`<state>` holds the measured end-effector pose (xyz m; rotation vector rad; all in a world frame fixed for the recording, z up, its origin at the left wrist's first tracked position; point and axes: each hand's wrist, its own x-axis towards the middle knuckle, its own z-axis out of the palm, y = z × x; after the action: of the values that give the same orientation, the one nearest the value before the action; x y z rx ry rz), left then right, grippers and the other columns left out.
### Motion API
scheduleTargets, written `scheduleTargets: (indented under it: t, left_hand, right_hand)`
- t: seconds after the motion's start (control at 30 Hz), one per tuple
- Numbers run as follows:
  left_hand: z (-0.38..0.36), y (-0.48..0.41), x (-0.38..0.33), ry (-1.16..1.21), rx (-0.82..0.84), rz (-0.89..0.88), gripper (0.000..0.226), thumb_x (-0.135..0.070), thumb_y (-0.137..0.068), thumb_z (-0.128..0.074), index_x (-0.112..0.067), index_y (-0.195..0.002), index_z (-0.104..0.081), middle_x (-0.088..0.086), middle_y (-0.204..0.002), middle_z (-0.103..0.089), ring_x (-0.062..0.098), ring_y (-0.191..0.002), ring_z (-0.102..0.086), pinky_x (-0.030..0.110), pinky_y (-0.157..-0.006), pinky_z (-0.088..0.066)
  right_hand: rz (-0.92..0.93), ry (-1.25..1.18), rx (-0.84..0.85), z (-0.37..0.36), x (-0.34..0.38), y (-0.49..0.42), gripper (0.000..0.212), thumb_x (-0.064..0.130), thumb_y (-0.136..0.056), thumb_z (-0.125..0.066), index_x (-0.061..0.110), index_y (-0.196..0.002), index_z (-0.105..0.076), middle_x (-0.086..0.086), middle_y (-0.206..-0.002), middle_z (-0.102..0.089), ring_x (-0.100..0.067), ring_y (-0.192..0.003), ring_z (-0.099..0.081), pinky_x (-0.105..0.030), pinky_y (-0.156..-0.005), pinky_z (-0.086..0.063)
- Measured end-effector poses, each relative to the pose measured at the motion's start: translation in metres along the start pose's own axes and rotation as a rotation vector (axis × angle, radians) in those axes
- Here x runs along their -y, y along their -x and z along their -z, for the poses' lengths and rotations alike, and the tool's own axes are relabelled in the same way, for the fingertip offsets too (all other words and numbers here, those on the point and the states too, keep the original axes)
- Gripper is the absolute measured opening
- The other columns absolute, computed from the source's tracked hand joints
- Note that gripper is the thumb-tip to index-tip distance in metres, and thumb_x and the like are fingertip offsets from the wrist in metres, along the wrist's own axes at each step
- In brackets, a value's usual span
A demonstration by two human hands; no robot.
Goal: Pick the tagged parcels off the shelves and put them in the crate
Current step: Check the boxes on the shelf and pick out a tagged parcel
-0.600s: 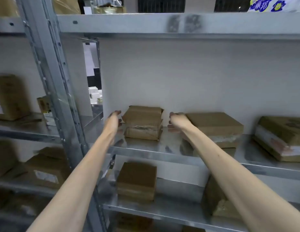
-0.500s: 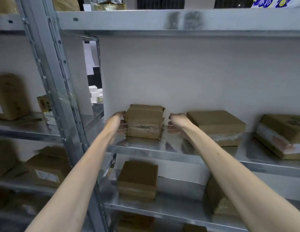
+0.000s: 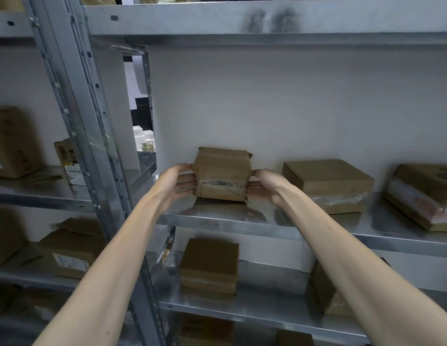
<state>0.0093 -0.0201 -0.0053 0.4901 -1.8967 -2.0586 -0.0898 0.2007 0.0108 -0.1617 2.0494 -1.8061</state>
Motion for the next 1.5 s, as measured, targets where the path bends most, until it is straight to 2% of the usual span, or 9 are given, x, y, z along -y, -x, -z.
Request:
scheduleTargets:
  t: [0.1,0.33,0.5,0.7,0.87,1.03,1.17,1.37,1.5]
  left_hand:
    - [0.003,-0.001,0.003,0.043,0.009,0.008,0.040,-0.038,-0.101,-0.046,-0.010,-0.125,-0.062,0.018,-0.120,-0.068,0.033,-0.113,-0.064,0.046,-0.105,-0.048]
    - [0.007,-0.003,0.006,0.067,-0.045,-0.013,0.040,-0.037,-0.101,-0.050,-0.005,-0.084,-0.066,0.013,-0.096,-0.073,0.029,-0.095,-0.068,0.040,-0.095,-0.052]
    - [0.001,-0.006,0.007,0.046,-0.079,-0.087,0.028,-0.027,-0.099,-0.057,-0.007,-0.116,-0.067,0.013,-0.108,-0.074,0.026,-0.097,-0.071,0.031,-0.077,-0.053]
    - [-0.002,-0.004,0.004,-0.018,-0.023,-0.115,0.031,-0.019,-0.102,-0.052,-0.019,-0.132,-0.060,0.007,-0.116,-0.071,0.025,-0.108,-0.068,0.037,-0.089,-0.055]
    - [-0.001,-0.002,0.002,0.045,0.029,-0.073,0.036,-0.003,-0.100,-0.043,-0.015,-0.130,-0.059,0.013,-0.111,-0.072,0.030,-0.106,-0.068,0.041,-0.091,-0.056]
    - [-0.003,0.000,-0.002,0.119,0.034,-0.056,0.026,-0.022,-0.101,-0.051,-0.012,-0.121,-0.063,0.015,-0.111,-0.070,0.030,-0.105,-0.067,0.041,-0.089,-0.056]
    - [-0.004,-0.002,-0.005,0.089,0.016,-0.092,0.025,-0.026,-0.103,-0.049,-0.010,-0.108,-0.068,0.010,-0.106,-0.073,0.027,-0.102,-0.068,0.036,-0.085,-0.056]
    - [-0.008,-0.004,-0.004,0.028,-0.026,-0.182,0.023,-0.021,-0.100,-0.056,-0.015,-0.121,-0.064,0.003,-0.102,-0.074,0.019,-0.096,-0.070,0.032,-0.080,-0.056]
    - [-0.010,-0.005,-0.003,-0.019,-0.023,-0.173,0.028,-0.018,-0.102,-0.050,-0.016,-0.127,-0.063,0.003,-0.109,-0.072,0.021,-0.101,-0.066,0.041,-0.095,-0.051]
  right_hand:
    - [0.024,-0.061,-0.017,0.002,-0.003,-0.003,0.030,0.009,-0.102,-0.039,0.013,-0.097,-0.068,-0.007,-0.089,-0.073,-0.018,-0.072,-0.069,-0.022,-0.047,-0.053]
    - [0.068,-0.176,-0.020,0.003,-0.011,-0.011,0.027,0.023,-0.105,-0.041,0.012,-0.097,-0.065,-0.007,-0.097,-0.070,-0.022,-0.089,-0.067,-0.039,-0.085,-0.057]
    - [0.153,-0.152,-0.027,-0.003,-0.015,-0.011,0.030,0.031,-0.102,-0.049,0.013,-0.123,-0.061,-0.006,-0.115,-0.070,-0.021,-0.103,-0.067,-0.040,-0.089,-0.058]
    - [0.226,-0.140,0.004,-0.001,-0.016,-0.006,0.029,0.025,-0.104,-0.048,0.020,-0.131,-0.059,-0.003,-0.118,-0.069,-0.017,-0.103,-0.067,-0.029,-0.079,-0.055]
    - [0.266,-0.121,-0.008,0.000,-0.012,-0.005,0.032,0.011,-0.101,-0.046,0.021,-0.127,-0.062,-0.006,-0.110,-0.074,-0.022,-0.090,-0.069,-0.034,-0.070,-0.049]
    - [0.292,-0.123,-0.069,0.001,-0.011,-0.006,0.037,0.004,-0.099,-0.037,0.018,-0.120,-0.064,-0.007,-0.106,-0.072,-0.020,-0.081,-0.065,-0.031,-0.066,-0.051]
    - [0.296,-0.155,-0.084,0.002,-0.011,-0.011,0.035,0.013,-0.106,-0.035,0.027,-0.102,-0.066,-0.009,-0.115,-0.070,-0.023,-0.098,-0.066,-0.041,-0.092,-0.053]
    - [0.323,-0.163,-0.043,0.006,-0.011,-0.011,0.024,0.025,-0.103,-0.045,0.022,-0.104,-0.068,-0.003,-0.116,-0.071,-0.022,-0.108,-0.067,-0.039,-0.097,-0.053]
    - [0.335,-0.175,-0.043,0.006,-0.009,-0.007,0.026,0.024,-0.104,-0.043,0.014,-0.111,-0.066,-0.004,-0.106,-0.072,-0.017,-0.093,-0.069,-0.028,-0.080,-0.056]
